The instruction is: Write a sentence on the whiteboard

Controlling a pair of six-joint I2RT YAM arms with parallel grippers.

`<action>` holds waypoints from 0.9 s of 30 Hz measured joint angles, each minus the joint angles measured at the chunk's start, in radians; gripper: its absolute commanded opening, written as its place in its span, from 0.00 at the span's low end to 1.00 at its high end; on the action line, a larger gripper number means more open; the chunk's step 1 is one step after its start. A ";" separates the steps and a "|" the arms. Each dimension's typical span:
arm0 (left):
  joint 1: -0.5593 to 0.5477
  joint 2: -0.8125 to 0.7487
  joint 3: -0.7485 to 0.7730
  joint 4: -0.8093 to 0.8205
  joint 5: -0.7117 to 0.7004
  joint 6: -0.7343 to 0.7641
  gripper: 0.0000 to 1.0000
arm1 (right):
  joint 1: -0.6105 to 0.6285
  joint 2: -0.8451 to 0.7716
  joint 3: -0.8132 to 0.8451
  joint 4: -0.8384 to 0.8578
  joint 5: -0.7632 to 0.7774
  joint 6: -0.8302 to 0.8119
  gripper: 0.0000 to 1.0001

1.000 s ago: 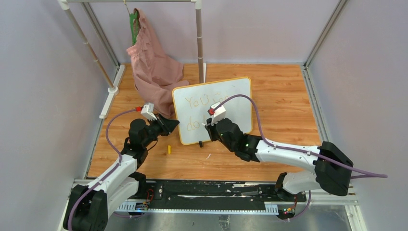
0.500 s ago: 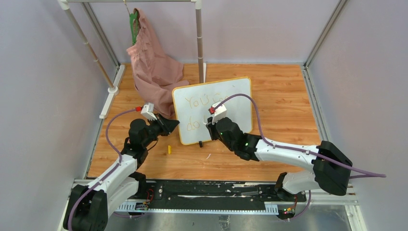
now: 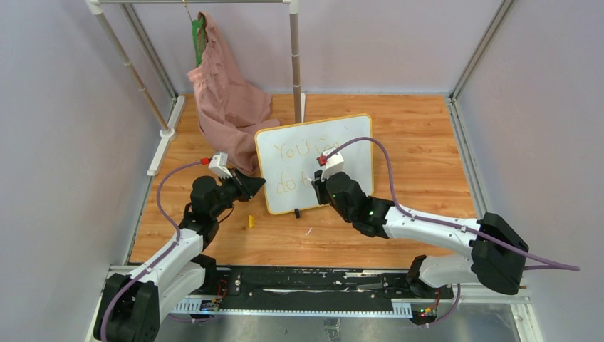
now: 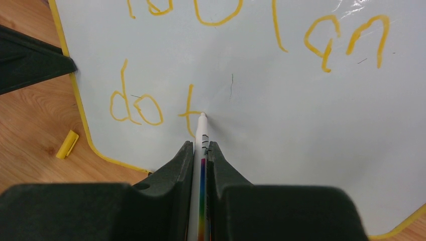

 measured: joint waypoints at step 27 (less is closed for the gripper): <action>0.000 0.000 0.000 0.000 0.000 0.000 0.00 | -0.053 -0.042 -0.011 0.023 -0.014 -0.023 0.00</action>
